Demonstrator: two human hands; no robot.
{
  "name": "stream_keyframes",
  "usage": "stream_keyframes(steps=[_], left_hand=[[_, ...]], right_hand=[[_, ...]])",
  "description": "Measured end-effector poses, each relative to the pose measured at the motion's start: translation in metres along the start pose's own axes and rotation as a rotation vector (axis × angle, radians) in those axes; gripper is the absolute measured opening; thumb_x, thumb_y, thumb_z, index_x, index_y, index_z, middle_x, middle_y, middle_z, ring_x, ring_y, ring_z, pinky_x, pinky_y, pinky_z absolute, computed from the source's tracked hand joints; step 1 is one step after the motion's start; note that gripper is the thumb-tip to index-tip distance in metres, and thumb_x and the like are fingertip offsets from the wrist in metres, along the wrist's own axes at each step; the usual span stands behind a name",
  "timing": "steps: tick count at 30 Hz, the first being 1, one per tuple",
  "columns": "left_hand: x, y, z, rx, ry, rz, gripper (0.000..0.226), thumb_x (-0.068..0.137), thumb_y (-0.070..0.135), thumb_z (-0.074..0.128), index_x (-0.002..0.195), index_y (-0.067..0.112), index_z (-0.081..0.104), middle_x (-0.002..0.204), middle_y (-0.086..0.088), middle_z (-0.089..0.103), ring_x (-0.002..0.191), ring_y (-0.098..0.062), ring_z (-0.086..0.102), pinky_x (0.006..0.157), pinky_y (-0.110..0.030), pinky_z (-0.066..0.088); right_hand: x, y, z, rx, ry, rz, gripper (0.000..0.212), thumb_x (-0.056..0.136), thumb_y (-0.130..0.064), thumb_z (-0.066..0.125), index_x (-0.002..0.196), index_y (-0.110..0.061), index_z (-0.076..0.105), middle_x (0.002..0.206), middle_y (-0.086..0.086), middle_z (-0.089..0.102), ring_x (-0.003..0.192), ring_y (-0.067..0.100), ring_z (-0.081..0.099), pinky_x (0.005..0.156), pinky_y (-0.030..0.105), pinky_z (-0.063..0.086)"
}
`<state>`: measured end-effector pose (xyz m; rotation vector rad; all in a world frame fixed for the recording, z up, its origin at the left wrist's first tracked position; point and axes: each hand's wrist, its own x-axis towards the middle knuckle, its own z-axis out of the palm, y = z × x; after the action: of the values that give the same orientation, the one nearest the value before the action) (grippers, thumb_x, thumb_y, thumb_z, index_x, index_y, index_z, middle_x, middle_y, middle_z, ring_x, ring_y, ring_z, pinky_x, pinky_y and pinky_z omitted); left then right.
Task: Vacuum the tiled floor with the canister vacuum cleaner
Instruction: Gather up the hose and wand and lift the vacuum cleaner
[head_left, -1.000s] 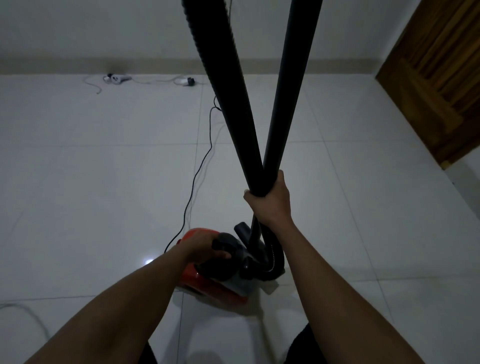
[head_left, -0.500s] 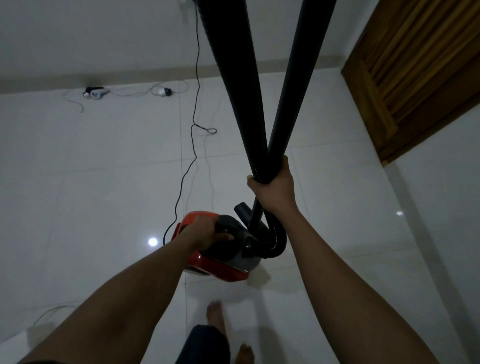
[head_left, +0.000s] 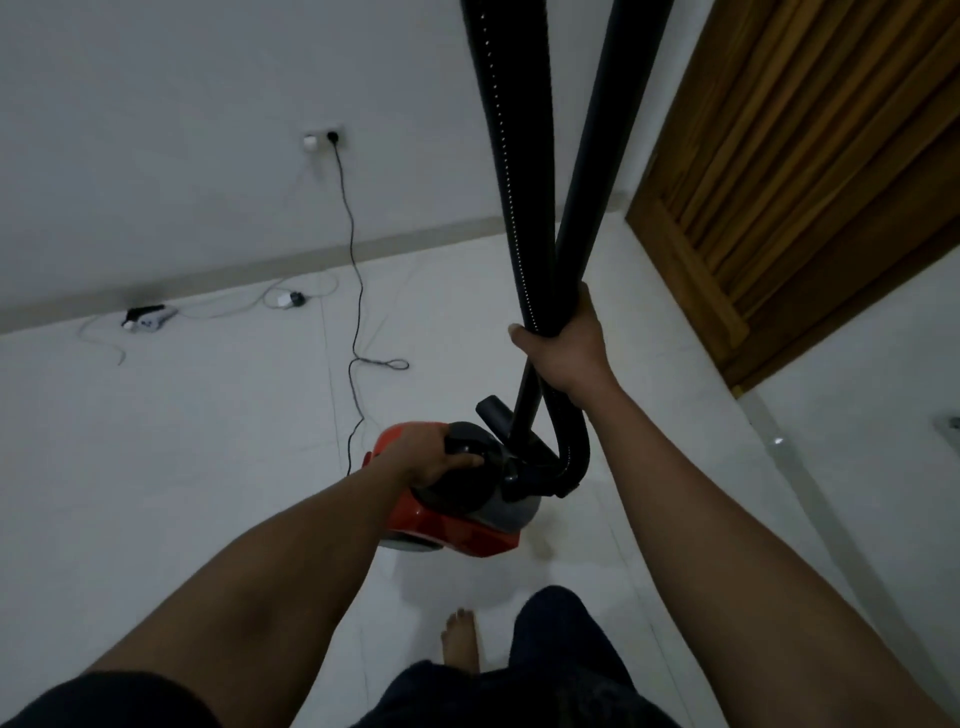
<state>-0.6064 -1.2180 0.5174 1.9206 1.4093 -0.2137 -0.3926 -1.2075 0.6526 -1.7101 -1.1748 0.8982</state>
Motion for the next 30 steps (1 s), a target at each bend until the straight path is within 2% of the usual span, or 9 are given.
stream_keyframes(steps=[4,8,11,17,20,23,27,30], left_hand=[[0.080,0.029,-0.062,0.049,-0.027,0.010,0.060,0.080,0.074,0.058,0.123,0.031,0.064,0.112,0.001,0.071,0.105,-0.021,0.063,0.088,-0.033,0.048],[0.168,0.048,-0.111,0.048,-0.016,0.037,0.060,0.080,0.075,0.058,0.122,0.034,0.064,0.114,0.000,0.071,0.105,-0.022,0.064,0.093,-0.039,0.050],[0.239,0.073,-0.147,0.076,-0.003,0.023,0.061,0.079,0.078,0.054,0.126,0.039,0.060,0.115,0.002,0.071,0.107,-0.022,0.063,0.092,-0.036,0.048],[0.358,0.128,-0.213,0.075,0.044,0.038,0.056,0.083,0.072,0.057,0.126,0.037,0.060,0.115,0.004,0.070,0.108,-0.021,0.063,0.082,-0.029,0.039],[0.429,0.158,-0.240,0.057,0.005,0.026,0.060,0.081,0.076,0.055,0.122,0.032,0.062,0.111,0.000,0.071,0.103,-0.023,0.064,0.081,-0.031,0.043],[0.507,0.188,-0.271,0.029,-0.017,0.040,0.060,0.082,0.074,0.056,0.115,0.025,0.064,0.106,-0.004,0.070,0.101,-0.025,0.065,0.087,-0.036,0.050],[0.611,0.221,-0.304,0.027,-0.070,0.082,0.058,0.082,0.074,0.057,0.121,0.032,0.063,0.110,0.000,0.071,0.102,-0.022,0.065,0.092,-0.037,0.050],[0.673,0.245,-0.324,0.047,-0.076,0.111,0.056,0.082,0.072,0.058,0.126,0.038,0.059,0.112,0.007,0.070,0.104,-0.018,0.064,0.092,-0.033,0.047]], right_hand=[[0.089,-0.015,-0.016,0.015,0.041,-0.002,0.052,0.078,-0.024,0.080,0.112,-0.028,0.041,0.091,-0.020,0.055,0.078,-0.006,0.054,0.063,0.011,0.041],[0.184,-0.020,-0.033,0.046,0.047,-0.004,0.051,0.079,-0.025,0.079,0.114,-0.027,0.042,0.090,-0.021,0.054,0.076,-0.005,0.054,0.062,0.011,0.041],[0.267,-0.021,-0.054,0.043,0.045,0.004,0.052,0.079,-0.028,0.078,0.115,-0.028,0.042,0.091,-0.020,0.055,0.078,-0.004,0.054,0.064,0.016,0.043],[0.404,-0.031,-0.090,0.051,0.052,0.000,0.051,0.080,-0.025,0.078,0.116,-0.028,0.042,0.088,-0.024,0.052,0.073,-0.008,0.051,0.060,0.009,0.038],[0.479,-0.031,-0.112,0.075,0.069,0.006,0.052,0.078,-0.023,0.079,0.115,-0.029,0.043,0.091,-0.021,0.056,0.077,-0.006,0.055,0.064,0.013,0.042],[0.559,-0.026,-0.131,0.082,0.077,0.001,0.053,0.077,-0.025,0.081,0.115,-0.029,0.044,0.096,-0.018,0.059,0.082,-0.005,0.057,0.067,0.015,0.045],[0.661,-0.011,-0.153,0.072,0.129,0.024,0.052,0.077,-0.026,0.080,0.118,-0.026,0.047,0.098,-0.016,0.061,0.084,-0.005,0.059,0.066,0.013,0.044],[0.731,-0.001,-0.171,0.078,0.142,0.048,0.051,0.078,-0.024,0.080,0.116,-0.030,0.046,0.096,-0.020,0.059,0.083,-0.009,0.056,0.061,0.004,0.040]])
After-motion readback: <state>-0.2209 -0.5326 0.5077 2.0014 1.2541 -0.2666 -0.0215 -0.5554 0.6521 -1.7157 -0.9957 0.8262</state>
